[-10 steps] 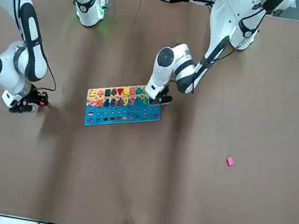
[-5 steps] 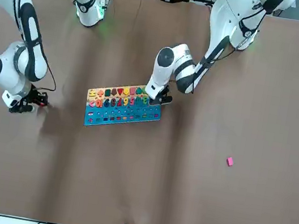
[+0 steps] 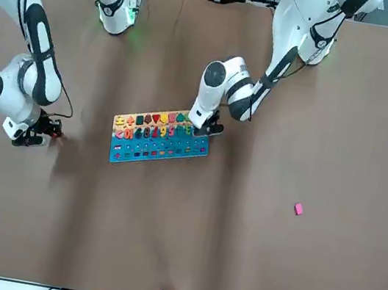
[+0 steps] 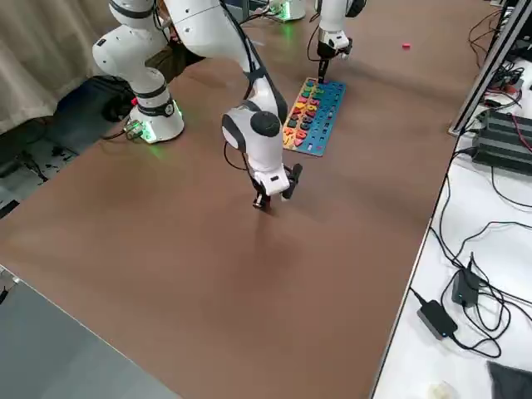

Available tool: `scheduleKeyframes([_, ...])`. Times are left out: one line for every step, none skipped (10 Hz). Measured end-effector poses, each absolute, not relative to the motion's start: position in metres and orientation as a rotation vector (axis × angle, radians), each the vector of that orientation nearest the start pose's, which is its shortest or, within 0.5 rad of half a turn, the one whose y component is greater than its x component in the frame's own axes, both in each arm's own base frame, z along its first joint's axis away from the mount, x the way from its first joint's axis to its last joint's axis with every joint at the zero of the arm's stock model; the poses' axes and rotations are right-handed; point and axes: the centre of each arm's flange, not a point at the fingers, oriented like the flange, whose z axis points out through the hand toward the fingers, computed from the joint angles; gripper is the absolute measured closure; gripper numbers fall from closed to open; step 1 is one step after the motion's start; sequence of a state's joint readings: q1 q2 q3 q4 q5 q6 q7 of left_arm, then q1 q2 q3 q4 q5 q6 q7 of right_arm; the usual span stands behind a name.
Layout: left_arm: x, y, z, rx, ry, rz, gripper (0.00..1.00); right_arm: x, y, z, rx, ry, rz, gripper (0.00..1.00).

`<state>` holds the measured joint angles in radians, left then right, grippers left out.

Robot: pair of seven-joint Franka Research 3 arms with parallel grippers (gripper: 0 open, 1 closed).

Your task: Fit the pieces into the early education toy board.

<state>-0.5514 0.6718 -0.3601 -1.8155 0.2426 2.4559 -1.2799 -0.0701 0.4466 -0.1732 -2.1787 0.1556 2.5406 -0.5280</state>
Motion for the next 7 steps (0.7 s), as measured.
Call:
scheduleKeyframes([0.411,-0.505,0.189,-3.166,-0.403,0.076,0.87,0.535,-0.136,0.179,-3.093,-0.261,0.101,0.64])
scheduleKeyframes([0.411,-0.505,0.189,-3.167,-0.398,0.076,0.87,0.535,-0.134,0.18,-3.091,-0.261,0.104,0.64])
scheduleKeyframes([0.411,-0.505,0.189,-3.167,-0.396,0.076,0.87,0.539,-0.13,0.185,-3.088,-0.247,0.105,0.64])
scheduleKeyframes([0.411,-0.505,0.189,-3.167,-0.396,0.076,0.87,0.546,-0.119,0.197,-3.082,-0.209,0.107,0.64])
scheduleKeyframes([0.411,-0.505,0.189,-3.167,-0.395,0.076,0.87,0.555,-0.098,0.214,-3.074,-0.165,0.106,0.64])
scheduleKeyframes([0.411,-0.505,0.189,-3.167,-0.395,0.076,0.87,0.563,-0.074,0.232,-3.069,-0.128,0.103,0.64])
scheduleKeyframes([0.411,-0.504,0.189,-3.167,-0.395,0.076,0.87,0.567,-0.051,0.245,-3.064,-0.094,0.115,0.64])
